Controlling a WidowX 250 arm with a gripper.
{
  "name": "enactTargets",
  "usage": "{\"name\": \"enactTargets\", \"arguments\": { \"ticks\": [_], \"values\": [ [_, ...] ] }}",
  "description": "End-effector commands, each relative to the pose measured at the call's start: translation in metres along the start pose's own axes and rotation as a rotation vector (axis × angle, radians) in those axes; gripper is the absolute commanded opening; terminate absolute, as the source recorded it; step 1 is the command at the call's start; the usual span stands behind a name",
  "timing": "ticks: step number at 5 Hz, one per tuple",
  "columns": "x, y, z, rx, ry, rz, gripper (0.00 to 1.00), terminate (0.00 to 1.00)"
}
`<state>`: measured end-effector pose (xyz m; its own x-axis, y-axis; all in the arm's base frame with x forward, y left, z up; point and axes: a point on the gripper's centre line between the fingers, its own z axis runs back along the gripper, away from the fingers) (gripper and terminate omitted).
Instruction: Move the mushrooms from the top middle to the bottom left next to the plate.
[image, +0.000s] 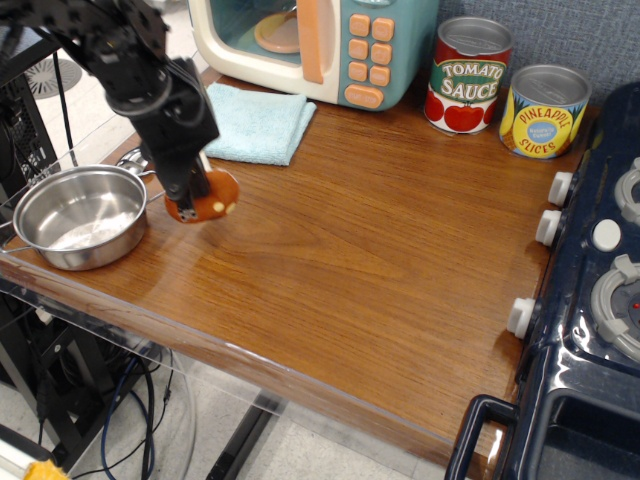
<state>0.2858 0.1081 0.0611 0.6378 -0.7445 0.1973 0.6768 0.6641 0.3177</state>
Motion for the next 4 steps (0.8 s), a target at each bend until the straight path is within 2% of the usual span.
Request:
{"name": "enactTargets", "arguments": {
  "ticks": [1,2,4],
  "values": [
    [0.0043,-0.0096,-0.0069,-0.015,0.027,-0.025,0.0,0.0],
    [0.0042,-0.0106,-0.0094,-0.027,0.056,-0.011,1.0,0.0],
    [0.0066,-0.0082,-0.0071,-0.032,0.07,-0.02,1.0,0.0]
  ]
}}
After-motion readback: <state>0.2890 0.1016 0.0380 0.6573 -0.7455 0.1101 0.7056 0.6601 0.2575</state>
